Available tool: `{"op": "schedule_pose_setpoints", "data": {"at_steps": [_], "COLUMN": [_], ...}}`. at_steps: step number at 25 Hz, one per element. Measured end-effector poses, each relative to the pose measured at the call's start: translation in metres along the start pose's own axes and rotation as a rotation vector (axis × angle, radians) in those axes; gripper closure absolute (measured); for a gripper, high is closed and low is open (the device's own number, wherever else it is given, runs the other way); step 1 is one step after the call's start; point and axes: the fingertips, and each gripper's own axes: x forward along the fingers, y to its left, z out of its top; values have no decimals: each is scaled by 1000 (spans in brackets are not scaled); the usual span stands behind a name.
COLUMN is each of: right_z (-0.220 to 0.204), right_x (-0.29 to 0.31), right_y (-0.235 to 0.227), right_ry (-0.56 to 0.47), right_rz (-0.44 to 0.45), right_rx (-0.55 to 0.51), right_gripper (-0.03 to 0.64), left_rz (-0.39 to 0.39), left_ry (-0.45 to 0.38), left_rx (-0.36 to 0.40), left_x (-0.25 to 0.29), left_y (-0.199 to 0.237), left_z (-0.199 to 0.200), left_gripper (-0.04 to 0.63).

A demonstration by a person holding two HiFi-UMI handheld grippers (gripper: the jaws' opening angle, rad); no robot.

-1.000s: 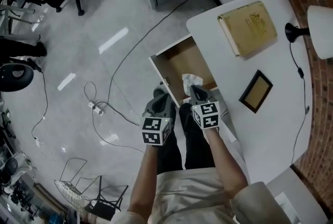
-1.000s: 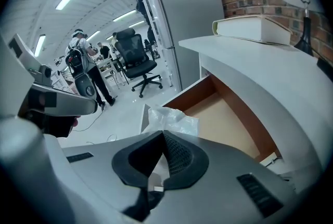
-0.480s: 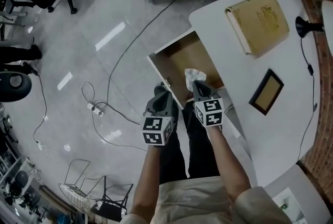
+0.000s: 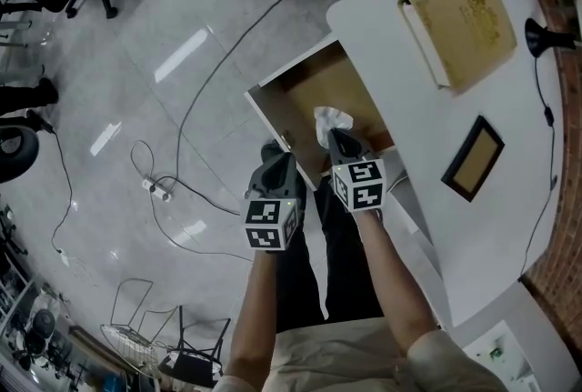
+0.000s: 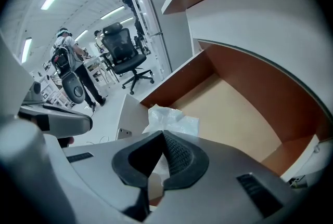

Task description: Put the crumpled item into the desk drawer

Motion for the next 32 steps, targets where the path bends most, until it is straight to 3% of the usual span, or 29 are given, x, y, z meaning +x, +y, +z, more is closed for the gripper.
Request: {"op": "schedule_pose_setpoints", "data": {"at_steps": [17,32], "right_z": [-3,-21], "right_x": [56,91], "right_y": [-2,9], "right_ry": [54,177], "right_rz": [28,74], "right_rx": [-38,-189], "right_gripper": [589,589], "left_rz": [3,21], "left_ry": [33,51], "left_rx": [21,-24], "left_x": [21,19], "left_y": [8,16], "left_z": [0,-18], "left_gripper": [580,580]}}
